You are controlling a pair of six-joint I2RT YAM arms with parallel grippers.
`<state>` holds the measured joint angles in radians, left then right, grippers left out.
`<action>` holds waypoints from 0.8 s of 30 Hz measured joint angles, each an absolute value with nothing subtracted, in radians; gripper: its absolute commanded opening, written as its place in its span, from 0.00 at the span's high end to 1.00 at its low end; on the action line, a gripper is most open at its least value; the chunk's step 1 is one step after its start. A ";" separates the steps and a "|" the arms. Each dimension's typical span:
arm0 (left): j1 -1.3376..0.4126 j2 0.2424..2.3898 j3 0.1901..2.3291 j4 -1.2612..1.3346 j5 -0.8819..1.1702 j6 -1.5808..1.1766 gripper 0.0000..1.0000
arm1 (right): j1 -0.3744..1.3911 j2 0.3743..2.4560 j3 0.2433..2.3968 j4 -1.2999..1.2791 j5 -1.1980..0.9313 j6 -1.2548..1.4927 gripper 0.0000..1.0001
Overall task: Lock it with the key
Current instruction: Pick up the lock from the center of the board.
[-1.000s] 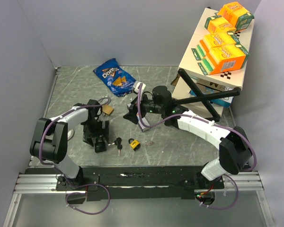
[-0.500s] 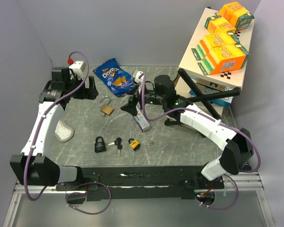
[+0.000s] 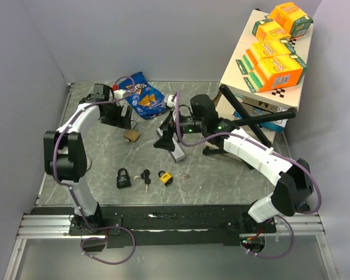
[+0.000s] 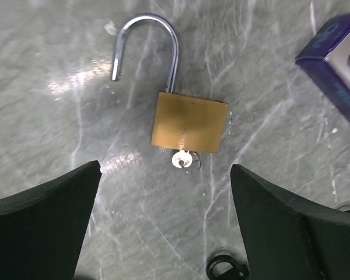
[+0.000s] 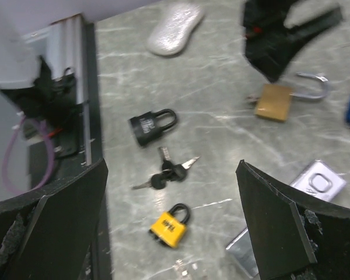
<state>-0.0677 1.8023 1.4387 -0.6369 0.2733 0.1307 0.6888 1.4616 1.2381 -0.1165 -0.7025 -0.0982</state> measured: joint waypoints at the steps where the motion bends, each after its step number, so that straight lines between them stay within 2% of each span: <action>1: -0.073 1.832 1.451 -0.645 0.277 0.146 0.01 | 0.689 1.475 1.270 -0.155 -0.723 -0.099 0.00; 7: -0.093 1.913 1.492 -0.670 0.290 0.176 0.03 | 0.686 1.570 1.408 -0.291 -0.784 -0.098 0.00; 17: -0.168 2.014 1.513 -0.654 0.258 0.179 0.08 | 0.676 1.604 1.406 -0.363 -0.797 -0.068 0.00; 24: -0.180 2.046 1.509 -0.645 0.218 0.172 0.08 | 0.673 1.604 1.406 -0.364 -0.738 0.010 0.00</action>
